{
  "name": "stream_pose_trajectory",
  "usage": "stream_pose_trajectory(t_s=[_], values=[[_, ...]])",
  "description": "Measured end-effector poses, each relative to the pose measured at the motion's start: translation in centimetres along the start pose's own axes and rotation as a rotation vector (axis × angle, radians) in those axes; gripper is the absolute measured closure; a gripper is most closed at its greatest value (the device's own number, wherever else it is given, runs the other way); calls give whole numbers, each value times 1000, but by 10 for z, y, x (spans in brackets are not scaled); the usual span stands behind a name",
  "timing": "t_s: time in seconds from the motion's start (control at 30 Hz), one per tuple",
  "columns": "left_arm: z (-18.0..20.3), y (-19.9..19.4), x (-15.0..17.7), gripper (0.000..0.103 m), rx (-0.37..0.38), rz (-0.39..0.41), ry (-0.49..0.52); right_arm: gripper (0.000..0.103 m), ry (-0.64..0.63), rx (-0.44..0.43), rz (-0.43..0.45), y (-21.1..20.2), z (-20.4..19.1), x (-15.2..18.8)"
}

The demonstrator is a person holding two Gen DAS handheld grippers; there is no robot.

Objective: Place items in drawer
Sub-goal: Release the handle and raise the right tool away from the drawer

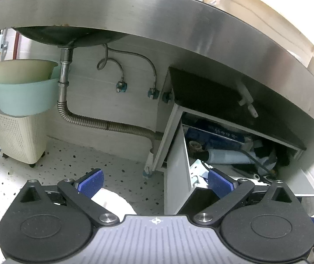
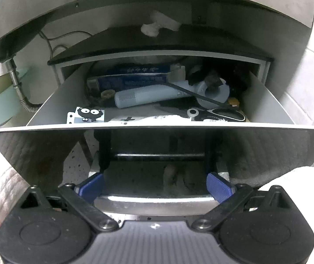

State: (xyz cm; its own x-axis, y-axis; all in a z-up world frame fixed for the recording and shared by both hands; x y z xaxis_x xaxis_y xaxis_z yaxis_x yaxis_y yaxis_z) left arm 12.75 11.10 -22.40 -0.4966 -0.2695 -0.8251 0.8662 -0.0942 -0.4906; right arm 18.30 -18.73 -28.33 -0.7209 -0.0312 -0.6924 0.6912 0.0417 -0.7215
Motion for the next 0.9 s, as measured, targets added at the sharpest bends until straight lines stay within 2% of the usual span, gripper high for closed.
stream_pose_trajectory(t_s=[0.4,0.53,0.73,0.9], values=[[0,0,3,1,3,-5,-7,3,3,-1,11,-4,1,3],[0,-1,4,1,4,-8,-8,3,42,-23,30,-14,4,0],[3,-1,4,1,3,-8,3,3,94,-81,161,-54,19,-10],[6,-1,5,1,2,-8,16,0,35,-72,319,-93,40,-22]])
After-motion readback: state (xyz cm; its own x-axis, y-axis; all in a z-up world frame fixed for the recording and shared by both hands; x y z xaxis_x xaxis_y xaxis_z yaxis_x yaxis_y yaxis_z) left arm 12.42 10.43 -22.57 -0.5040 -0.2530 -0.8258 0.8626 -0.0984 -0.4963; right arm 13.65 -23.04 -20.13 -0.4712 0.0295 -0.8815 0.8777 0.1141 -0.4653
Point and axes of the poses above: each gripper's, at about its wrist camera, not at the fingertips, and y roughly the way its jaws point, z to its right, x to its underside, the point moved 7 cm from there along y, roughly the way its jaws point, and after that the axes turned 2 degrees about x, right-handed, at the moved point
